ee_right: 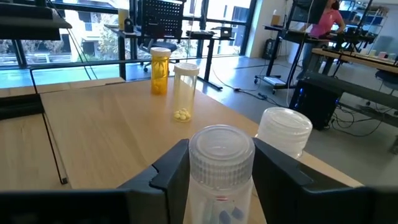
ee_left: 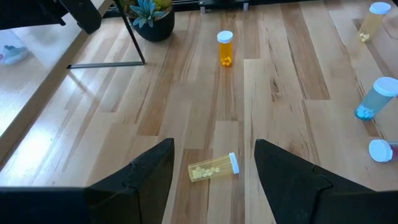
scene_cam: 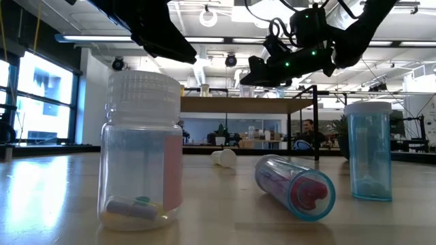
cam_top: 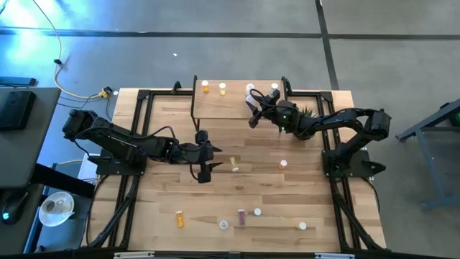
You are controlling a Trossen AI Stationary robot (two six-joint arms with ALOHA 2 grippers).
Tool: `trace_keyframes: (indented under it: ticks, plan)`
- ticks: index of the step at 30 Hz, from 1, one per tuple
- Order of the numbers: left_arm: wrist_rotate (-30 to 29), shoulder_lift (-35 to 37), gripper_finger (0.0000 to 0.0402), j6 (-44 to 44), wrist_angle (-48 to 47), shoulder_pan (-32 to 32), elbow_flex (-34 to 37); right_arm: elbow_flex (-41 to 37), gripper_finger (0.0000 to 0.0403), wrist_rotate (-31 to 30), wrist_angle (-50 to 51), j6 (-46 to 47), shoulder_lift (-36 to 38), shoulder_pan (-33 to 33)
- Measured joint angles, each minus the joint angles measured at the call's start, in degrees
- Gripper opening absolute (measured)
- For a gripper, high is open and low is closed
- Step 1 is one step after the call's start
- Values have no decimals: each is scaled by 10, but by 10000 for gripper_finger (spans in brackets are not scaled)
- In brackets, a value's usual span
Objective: Pick and place medicine bottles onto shelf by color
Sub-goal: Put the top white pill bottle on the shelf aligned with the other white pill bottle, then put the top orange pill bottle on the shelf aligned with the other orange pill bottle
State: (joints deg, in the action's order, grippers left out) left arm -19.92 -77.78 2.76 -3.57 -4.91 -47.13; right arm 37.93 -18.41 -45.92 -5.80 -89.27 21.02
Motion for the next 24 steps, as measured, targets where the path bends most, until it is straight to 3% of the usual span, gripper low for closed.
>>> trace_keyframes:
  ticks: [11, 24]
  plan:
    - [-1, 0, 213, 0, 0, 0, 0, 0, 191, 1, 7, 19, 0, 0]
    - [-2, 0, 213, 0, -1, 0, 0, 0, 195, -10, 15, -1, 37, -12]
